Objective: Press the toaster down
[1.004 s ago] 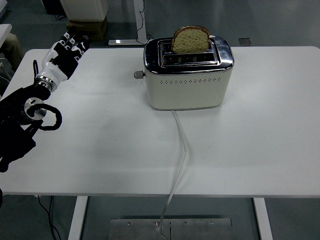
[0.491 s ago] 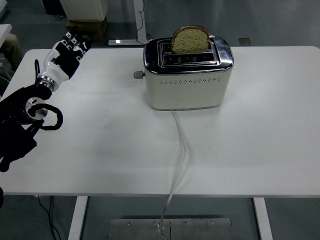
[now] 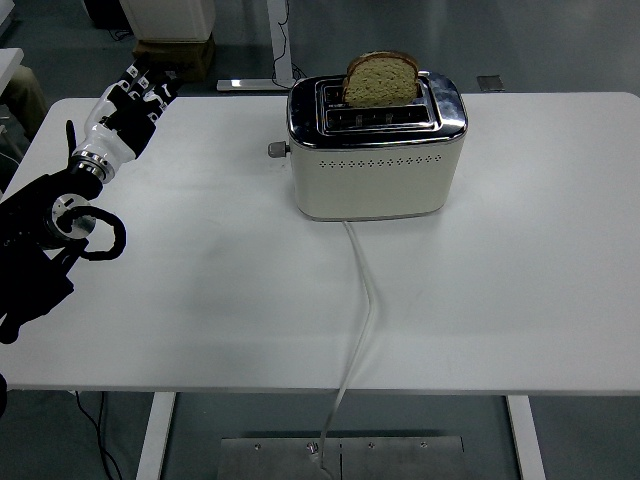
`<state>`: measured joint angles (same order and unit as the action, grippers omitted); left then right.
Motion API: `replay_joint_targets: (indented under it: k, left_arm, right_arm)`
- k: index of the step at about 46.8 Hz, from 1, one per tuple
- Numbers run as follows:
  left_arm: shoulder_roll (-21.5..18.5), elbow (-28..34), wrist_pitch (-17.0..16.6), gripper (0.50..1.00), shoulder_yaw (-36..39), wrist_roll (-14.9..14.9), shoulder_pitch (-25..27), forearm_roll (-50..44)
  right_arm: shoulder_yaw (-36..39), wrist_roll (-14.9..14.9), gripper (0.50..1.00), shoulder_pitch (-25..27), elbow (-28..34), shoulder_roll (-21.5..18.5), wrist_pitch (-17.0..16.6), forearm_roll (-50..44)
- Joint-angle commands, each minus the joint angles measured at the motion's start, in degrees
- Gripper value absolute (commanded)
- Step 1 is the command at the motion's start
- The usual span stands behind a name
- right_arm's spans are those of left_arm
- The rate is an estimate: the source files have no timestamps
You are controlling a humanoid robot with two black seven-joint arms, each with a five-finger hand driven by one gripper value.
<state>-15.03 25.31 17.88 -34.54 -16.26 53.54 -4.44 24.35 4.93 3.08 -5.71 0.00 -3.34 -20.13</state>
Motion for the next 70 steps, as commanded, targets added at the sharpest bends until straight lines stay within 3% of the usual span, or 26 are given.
replay_joint_targets:
  k: [1,12,19,23,30,36,38,44,53,57,70]
  left_arm:
    - [0.0,0.09,0.14,1.0,0.17,0.09,0.34,0.22]
    - [-0.35,4.21,-1.79,1.0,0.61,1.32,1.4,0.4]
    - [-3.95,13.35,-6.09,1.0,1.93,6.5,1.31,0.4]
    - [-6.06,17.22,-7.85,1.0,3.6,7.91,2.27,1.1]
    - [-9.14,21.88,-8.82,1.0,7.64,8.53,7.37,3.65]
    - [-11.69,24.7,-8.74,1.0,11.16,10.73,10.89,4.35]
    - [-14.06,29.52,-8.65,1.0,15.37,12.74,14.13,6.19]
    - [-17.05,34.54,-8.12,1.0,22.57,14.07,20.37,10.94]
    - [-17.93,36.3,-4.43,1.0,29.0,14.24,26.09,19.37]
    - [-19.25,37.79,-2.33,1.0,30.32,15.73,28.02,23.68]
    - [-27.33,43.51,7.78,1.0,35.59,17.93,37.51,32.12]
  right_arm:
    - [0.0,-0.01,1.0,0.0,-0.01,0.0,0.0,0.0]
    - [0.0,0.0,0.998,0.0,-0.01,0.0,0.0,-0.09]
    - [0.0,0.0,1.0,0.0,-0.01,0.0,0.0,-0.09]
    - [0.0,-0.09,0.998,0.0,-0.01,0.0,0.0,-0.09]
    - [0.0,0.0,1.0,0.0,-0.09,0.0,0.0,-0.09]
    - [0.0,0.0,0.998,0.0,-0.01,0.0,0.0,0.0]
    - [-0.09,0.0,0.998,-0.09,-0.01,0.0,0.09,0.0]
    - [0.0,0.0,0.998,-0.09,-0.01,0.0,0.0,0.0]
    - [-0.09,0.0,0.998,-0.09,-0.01,0.0,0.09,0.0]
    - [-0.09,0.0,1.0,-0.09,-0.01,0.0,0.0,0.0]
    - [-0.09,0.0,1.0,-0.09,-0.01,0.0,0.09,0.0]
